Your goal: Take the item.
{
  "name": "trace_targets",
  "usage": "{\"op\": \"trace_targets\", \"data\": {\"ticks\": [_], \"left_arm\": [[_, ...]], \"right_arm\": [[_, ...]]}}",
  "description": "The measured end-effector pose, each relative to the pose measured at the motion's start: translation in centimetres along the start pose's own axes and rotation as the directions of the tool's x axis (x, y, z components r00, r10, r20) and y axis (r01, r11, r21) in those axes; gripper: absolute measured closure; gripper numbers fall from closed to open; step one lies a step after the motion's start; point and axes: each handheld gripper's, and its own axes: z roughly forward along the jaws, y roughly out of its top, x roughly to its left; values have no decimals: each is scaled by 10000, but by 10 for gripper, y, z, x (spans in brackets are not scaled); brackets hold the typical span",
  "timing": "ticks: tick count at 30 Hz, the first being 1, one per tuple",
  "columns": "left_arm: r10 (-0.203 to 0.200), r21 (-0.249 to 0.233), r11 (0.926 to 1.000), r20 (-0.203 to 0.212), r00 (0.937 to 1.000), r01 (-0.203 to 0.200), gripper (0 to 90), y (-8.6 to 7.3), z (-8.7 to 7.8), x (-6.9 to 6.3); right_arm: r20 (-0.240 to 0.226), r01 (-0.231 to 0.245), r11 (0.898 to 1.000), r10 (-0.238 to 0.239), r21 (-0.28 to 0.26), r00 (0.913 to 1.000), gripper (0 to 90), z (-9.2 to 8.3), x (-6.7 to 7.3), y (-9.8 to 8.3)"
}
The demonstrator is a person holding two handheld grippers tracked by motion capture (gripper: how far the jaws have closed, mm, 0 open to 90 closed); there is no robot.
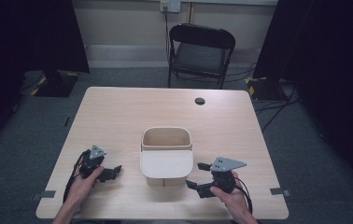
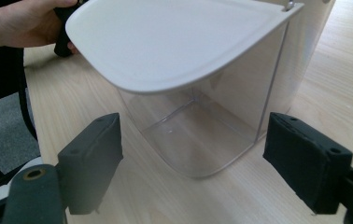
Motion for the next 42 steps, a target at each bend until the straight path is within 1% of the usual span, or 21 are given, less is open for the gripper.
{"op": "trace_targets", "data": {"ticks": [3,7,16,21,25,32,33,34,42], "left_arm": [[0,2,10000,0,10000,0,47,0,0,0],[1,1,10000,-1,10000,-1,47,0,0,0],[4,-6,10000,-11,10000,-4,47,0,0,0],[7,-2,10000,-7,10000,-7,47,0,0,0],[5,-2,10000,-8,10000,-5,47,0,0,0],[3,-6,10000,-9,10000,-3,47,0,0,0],[3,-6,10000,-9,10000,-3,47,0,0,0],[8,-3,10000,-11,10000,-8,47,0,0,0],[7,-4,10000,-10,10000,-7,47,0,0,0]], "right_arm": [[-7,-5,10000,5,-62,10000,199,2,1,1],[5,129,9999,-129,65,9999,223,8,3,4],[21,182,9998,-182,-39,9998,263,12,5,6],[1,234,9996,-234,-151,9997,278,12,5,6],[107,269,9993,-266,-248,9996,301,11,4,8],[109,201,9993,-198,-309,9997,313,11,4,9],[109,201,9993,-198,-309,9997,313,11,4,9],[170,160,9989,-153,-430,9997,314,10,5,10],[191,138,9983,-127,-575,9997,304,9,5,13]]}}
